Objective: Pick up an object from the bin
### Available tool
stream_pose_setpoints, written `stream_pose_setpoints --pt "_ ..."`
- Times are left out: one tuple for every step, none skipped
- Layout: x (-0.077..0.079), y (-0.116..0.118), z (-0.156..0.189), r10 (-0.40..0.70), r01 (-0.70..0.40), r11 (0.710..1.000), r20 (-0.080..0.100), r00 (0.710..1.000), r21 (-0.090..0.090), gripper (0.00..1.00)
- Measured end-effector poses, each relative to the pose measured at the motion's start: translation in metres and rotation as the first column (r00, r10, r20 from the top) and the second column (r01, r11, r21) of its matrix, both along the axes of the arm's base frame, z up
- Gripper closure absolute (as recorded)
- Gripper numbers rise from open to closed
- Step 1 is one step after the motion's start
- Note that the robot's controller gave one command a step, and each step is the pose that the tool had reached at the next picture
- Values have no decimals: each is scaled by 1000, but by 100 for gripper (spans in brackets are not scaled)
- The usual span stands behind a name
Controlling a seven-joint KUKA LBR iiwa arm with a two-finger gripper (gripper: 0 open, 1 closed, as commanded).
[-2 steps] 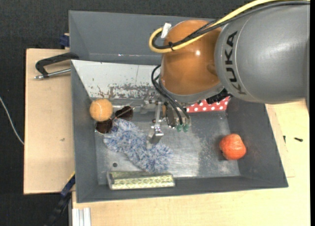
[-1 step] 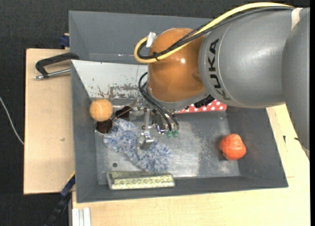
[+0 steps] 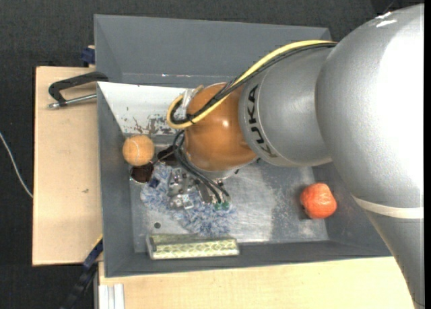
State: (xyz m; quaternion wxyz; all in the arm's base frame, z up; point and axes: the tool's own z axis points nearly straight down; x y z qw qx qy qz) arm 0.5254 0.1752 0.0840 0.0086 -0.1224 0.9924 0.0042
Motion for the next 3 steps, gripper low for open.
stream_pose_setpoints --pt "0 0 0 0 0 1000 0 1000 0 100" --pt "1 6 75 1 -2 1000 -13 1000 -9 100" --pt "3 20 114 4 -4 1000 -4 1000 -5 100"
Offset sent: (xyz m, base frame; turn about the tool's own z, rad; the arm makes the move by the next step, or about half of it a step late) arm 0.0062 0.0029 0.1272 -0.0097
